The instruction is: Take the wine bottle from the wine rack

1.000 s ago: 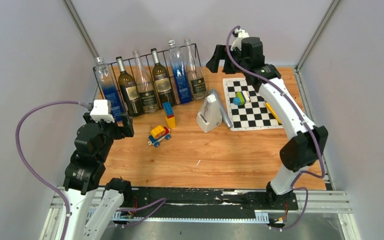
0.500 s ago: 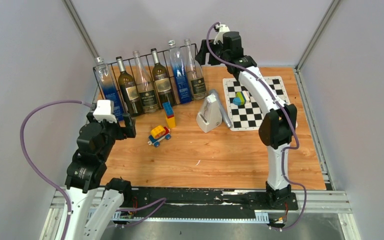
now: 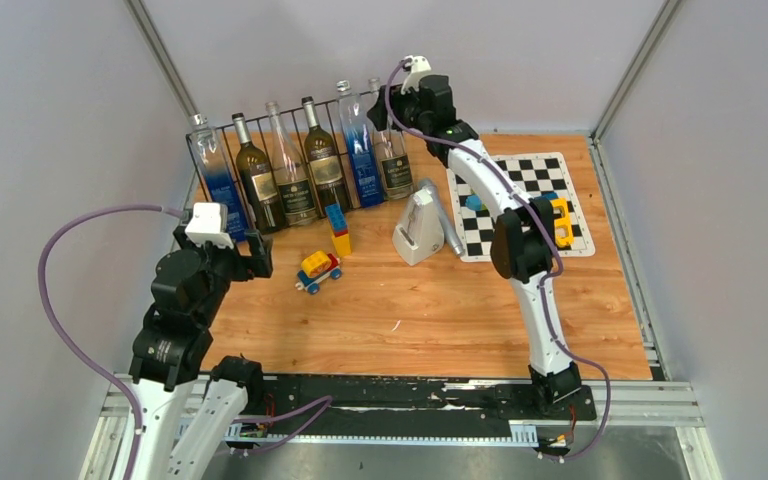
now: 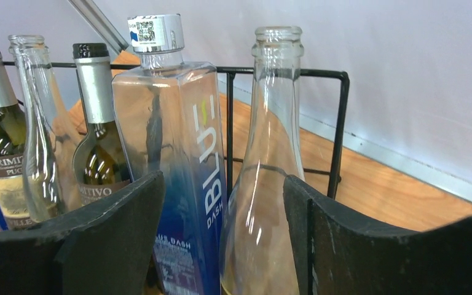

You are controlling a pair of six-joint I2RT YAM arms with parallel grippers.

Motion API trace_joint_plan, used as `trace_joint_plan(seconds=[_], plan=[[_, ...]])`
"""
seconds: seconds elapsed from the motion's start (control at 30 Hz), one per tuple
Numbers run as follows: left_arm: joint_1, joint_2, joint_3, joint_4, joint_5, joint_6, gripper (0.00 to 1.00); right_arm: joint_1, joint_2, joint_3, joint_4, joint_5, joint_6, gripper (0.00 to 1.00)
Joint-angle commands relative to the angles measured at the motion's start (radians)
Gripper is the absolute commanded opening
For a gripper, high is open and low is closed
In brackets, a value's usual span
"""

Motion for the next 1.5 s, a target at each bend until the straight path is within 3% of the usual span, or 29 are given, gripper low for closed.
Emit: trace_joint_plan(seconds=[0.0, 0.3, 0.87, 1.07, 1.2, 1.47], plan=[[-0.002, -0.018, -0.004, 0.032, -0.012, 0.017, 1.00, 0.019, 0.064, 0.089, 0.136, 0.043, -0.033, 0.70], [-0.002, -0.022, -0.007, 0.033, -0.011, 0.017, 1.00, 0.026, 0.120, 0.091, 0.223, 0.131, -0.087, 0.61], [-0.002, -0.015, -0.011, 0.037, -0.019, 0.019, 1.00, 0.025, 0.231, 0.157, 0.267, 0.132, -0.130, 0.58], [-0.002, -0.012, -0.013, 0.037, -0.027, 0.019, 1.00, 0.024, 0.232, 0.159, 0.282, 0.115, -0.131, 0.47], [-0.002, -0.012, -0.013, 0.037, -0.029, 0.019, 1.00, 0.024, 0.216, 0.160, 0.295, 0.102, -0.133, 0.33], [-0.002, -0.017, -0.014, 0.038, -0.031, 0.019, 1.00, 0.036, 0.138, 0.117, 0.329, 0.106, -0.176, 0.15]])
